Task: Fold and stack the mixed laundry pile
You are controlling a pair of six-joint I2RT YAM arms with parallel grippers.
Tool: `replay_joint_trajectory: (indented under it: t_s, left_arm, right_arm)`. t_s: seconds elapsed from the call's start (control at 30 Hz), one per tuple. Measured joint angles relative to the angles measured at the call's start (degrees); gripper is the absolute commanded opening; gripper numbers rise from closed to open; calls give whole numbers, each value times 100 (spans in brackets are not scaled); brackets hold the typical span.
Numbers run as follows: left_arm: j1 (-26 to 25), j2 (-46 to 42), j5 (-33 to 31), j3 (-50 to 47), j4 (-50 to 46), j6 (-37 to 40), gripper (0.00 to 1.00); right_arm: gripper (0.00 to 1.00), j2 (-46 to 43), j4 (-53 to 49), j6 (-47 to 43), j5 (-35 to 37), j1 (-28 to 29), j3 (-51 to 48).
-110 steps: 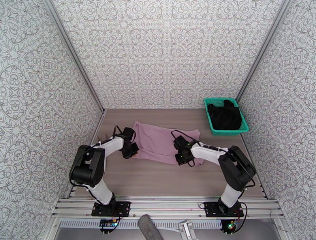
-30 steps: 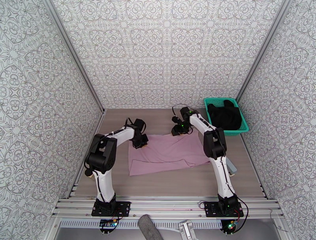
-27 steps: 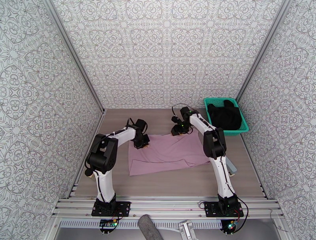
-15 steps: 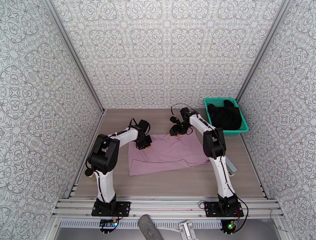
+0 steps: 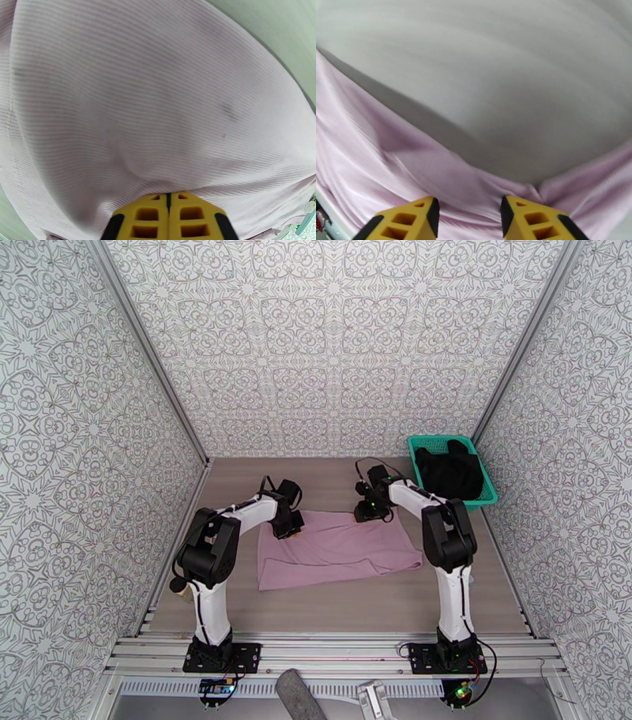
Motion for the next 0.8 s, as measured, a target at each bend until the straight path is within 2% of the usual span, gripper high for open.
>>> replay_joint_trajectory:
  t_s: [0.17,0.33,0.57,0.8]
  left_arm:
    - [4,-7,-15,-22,22,2,0]
    - [17,-17,-22,-44,39,2,0]
    - [33,-22,-46,-48,37,15,0]
    - [33,-24,-63,-48,37,20,0]
  right_arm:
    - [46,-138,59,35,153,0,-129]
    - [42,-164,-39,35,-57,-4,57]
    - [40,-111,-177,26,-511,-4,879]
    - [38,581,-310,-129,-621,94,1650]
